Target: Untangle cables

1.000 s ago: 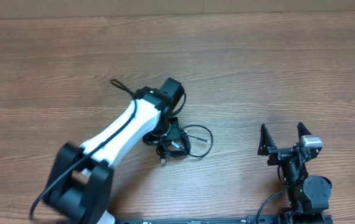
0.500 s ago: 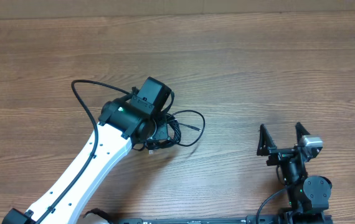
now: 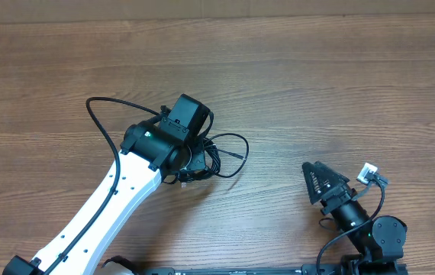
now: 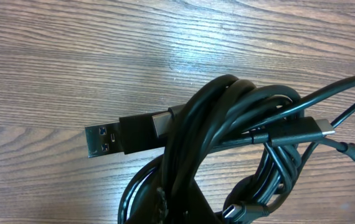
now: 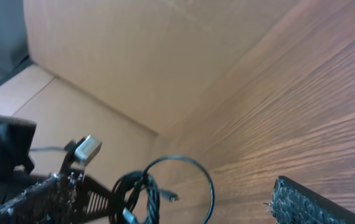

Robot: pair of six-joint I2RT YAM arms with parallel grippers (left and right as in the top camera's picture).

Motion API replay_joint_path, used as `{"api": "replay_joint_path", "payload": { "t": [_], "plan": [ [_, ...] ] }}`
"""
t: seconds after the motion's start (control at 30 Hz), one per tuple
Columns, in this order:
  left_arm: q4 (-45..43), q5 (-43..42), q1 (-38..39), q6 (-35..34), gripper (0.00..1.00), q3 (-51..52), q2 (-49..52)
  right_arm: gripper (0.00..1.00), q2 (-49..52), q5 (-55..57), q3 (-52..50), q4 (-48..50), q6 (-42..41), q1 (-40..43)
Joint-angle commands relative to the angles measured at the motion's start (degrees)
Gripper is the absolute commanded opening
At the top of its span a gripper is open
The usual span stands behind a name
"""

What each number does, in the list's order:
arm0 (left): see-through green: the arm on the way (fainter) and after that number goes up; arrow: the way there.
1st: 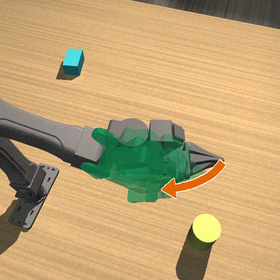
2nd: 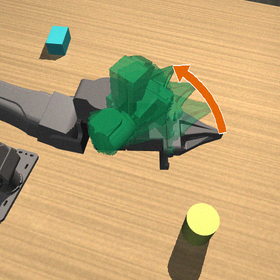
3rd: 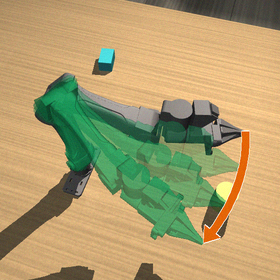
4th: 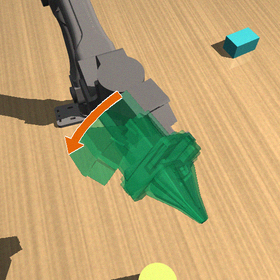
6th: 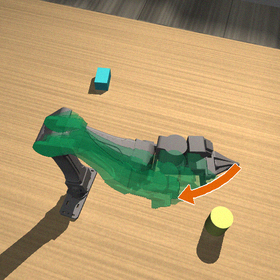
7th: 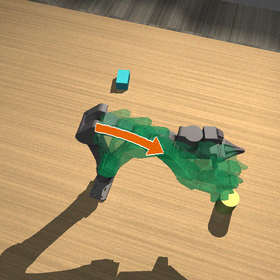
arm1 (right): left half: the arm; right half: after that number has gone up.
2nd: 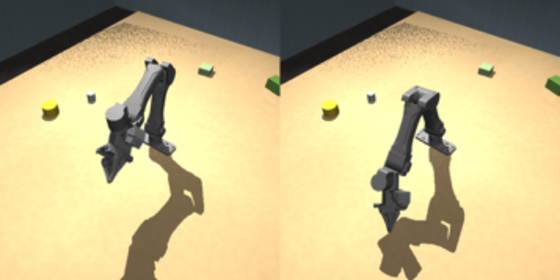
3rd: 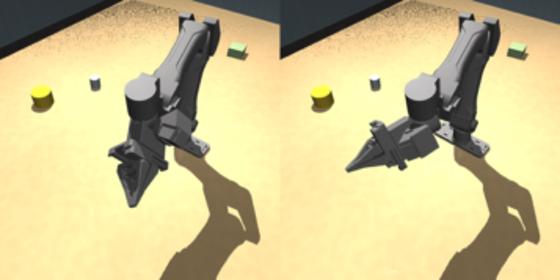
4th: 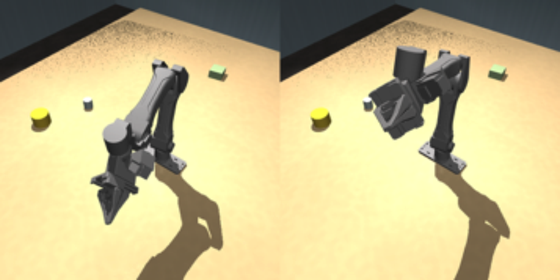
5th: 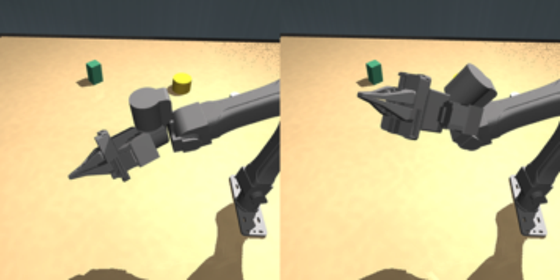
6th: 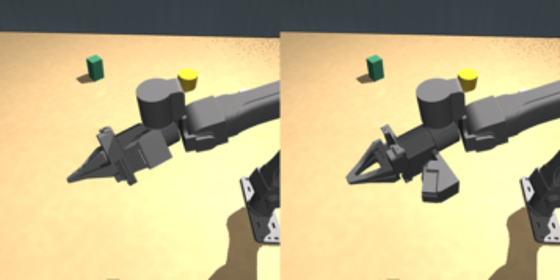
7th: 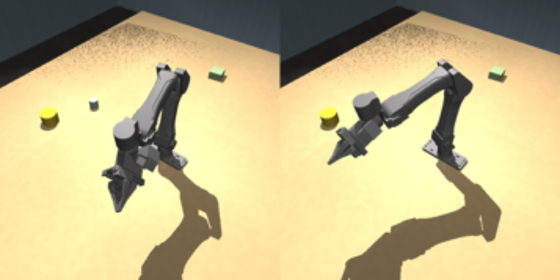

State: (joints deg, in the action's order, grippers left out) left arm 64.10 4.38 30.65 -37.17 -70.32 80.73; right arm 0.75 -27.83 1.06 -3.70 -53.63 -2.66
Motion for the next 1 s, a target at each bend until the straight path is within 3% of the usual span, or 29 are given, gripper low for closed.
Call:
{"api": "replay_joint_path", "payload": {
  "t": [0.0,0.47,0.67,0.97],
  "plan": [
    [-0.24,0.94,0.13,-0.57,0.04,-1.4,-0.92,1.0,1.25,-2.84,1.14,-2.82,-0.33,0.13],
    [-0.26,0.94,0.13,-3.87,0.04,-1.4,-0.92,1.0,26.32,0.22,27.54,-39.6,9.2,0.15],
    [-0.28,0.9,0.15,-5.38,0.04,-1.4,-0.9,1.0,32.02,-11.21,29.22,-41.88,9.16,0.09],
    [-0.26,-0.09,0.15,-5.75,0.04,-0.96,-0.81,1.0,32.33,-12.35,29.16,-44.76,3.67,0.09]
  ]
}}
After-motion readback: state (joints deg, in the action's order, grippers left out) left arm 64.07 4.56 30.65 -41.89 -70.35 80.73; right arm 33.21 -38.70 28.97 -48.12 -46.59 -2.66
